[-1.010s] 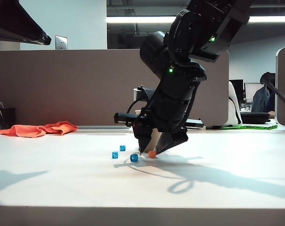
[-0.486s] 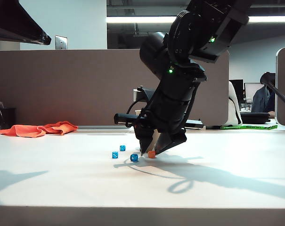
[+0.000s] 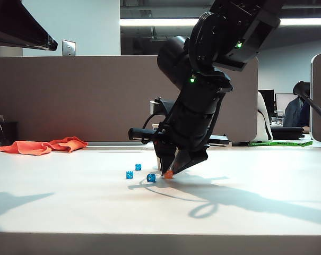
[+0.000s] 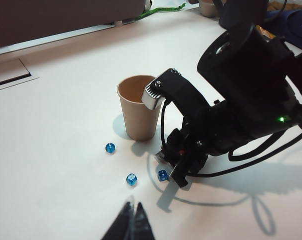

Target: Pick up the dice with a different color and drop it into the paper cup.

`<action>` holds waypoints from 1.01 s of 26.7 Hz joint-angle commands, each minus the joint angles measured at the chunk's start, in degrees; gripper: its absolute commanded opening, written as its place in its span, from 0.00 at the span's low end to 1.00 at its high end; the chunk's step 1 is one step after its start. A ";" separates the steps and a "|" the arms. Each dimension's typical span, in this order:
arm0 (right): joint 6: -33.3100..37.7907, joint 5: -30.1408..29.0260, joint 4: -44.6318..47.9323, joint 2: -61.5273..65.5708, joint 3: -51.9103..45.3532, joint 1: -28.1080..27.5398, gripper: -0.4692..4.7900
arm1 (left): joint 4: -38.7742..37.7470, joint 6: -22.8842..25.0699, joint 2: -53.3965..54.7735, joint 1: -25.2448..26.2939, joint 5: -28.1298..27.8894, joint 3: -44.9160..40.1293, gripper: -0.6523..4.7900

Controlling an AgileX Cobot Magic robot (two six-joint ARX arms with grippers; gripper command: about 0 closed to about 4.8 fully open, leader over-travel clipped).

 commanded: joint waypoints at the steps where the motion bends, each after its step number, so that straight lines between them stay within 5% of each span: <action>1: 0.00 0.07 0.55 -0.11 0.15 0.07 0.26 | 0.76 -0.17 -0.11 0.02 0.26 0.31 0.11; 27: 0.00 0.04 2.95 -0.66 0.61 0.15 0.19 | 0.74 -0.17 -0.11 0.00 0.26 0.31 0.11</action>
